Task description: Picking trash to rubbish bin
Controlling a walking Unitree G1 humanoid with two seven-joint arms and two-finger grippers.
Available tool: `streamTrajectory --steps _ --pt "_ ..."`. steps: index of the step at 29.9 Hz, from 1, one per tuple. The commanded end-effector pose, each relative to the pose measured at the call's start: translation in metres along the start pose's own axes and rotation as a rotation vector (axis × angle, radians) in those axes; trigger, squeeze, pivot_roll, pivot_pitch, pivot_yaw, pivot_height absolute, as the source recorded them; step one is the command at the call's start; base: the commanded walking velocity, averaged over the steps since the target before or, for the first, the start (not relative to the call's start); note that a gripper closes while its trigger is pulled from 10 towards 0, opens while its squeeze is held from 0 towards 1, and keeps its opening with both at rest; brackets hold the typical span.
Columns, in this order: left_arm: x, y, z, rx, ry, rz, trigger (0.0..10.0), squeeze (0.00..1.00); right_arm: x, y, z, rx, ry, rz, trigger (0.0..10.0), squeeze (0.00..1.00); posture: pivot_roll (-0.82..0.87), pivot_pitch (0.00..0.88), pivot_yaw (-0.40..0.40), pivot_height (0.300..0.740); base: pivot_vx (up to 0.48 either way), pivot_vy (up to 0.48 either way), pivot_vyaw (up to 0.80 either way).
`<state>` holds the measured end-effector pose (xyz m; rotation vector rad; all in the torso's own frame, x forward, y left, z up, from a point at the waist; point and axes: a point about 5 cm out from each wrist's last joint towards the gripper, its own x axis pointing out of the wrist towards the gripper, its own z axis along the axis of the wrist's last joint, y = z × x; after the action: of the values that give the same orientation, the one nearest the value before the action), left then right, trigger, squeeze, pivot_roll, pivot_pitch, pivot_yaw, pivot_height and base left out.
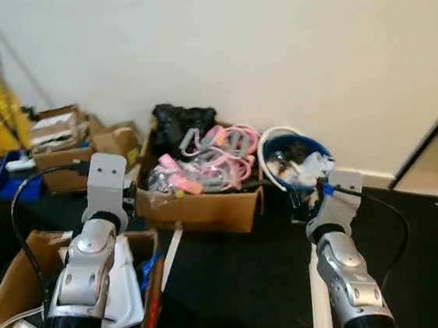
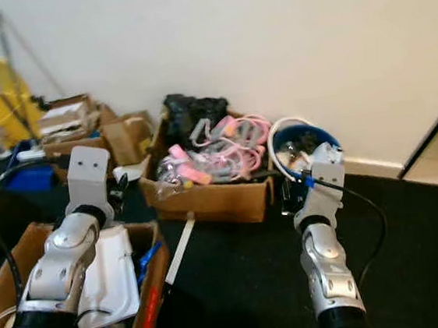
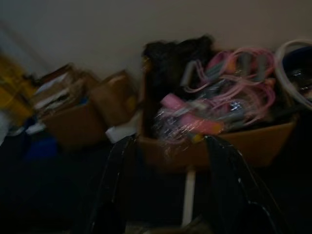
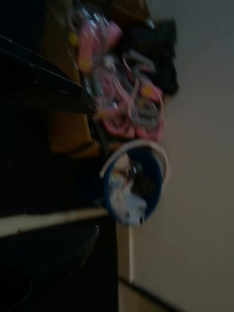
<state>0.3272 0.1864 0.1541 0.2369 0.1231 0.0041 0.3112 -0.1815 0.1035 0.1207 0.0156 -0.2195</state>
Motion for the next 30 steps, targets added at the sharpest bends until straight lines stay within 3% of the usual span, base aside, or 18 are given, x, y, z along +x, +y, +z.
streamTrajectory --steps 1,10,25,30 --pt "0.001 0.001 -0.003 0.014 0.013 -0.004 10.0 0.0 -0.001 -0.001 -0.002 0.011 0.015 -0.016 10.0 0.0 -0.01 0.14 0.045 0.74 0.0 0.0 -0.8" --pt "0.005 0.004 0.0 0.017 0.002 -0.008 10.0 0.0 -0.002 -0.001 0.001 0.019 0.007 -0.031 10.0 0.0 -0.04 0.135 0.063 0.74 0.0 0.0 -0.8" --pt "0.005 0.016 -0.004 0.016 0.013 0.035 10.0 0.0 0.01 0.009 0.002 0.018 0.018 -0.008 10.0 0.0 -0.01 0.097 0.03 0.74 0.0 0.0 -0.8" --pt "0.007 0.014 -0.006 0.015 0.019 0.035 10.0 0.0 0.011 0.008 0.002 0.013 0.023 -0.004 10.0 0.0 -0.02 0.099 0.019 0.74 0.0 0.0 -0.8"
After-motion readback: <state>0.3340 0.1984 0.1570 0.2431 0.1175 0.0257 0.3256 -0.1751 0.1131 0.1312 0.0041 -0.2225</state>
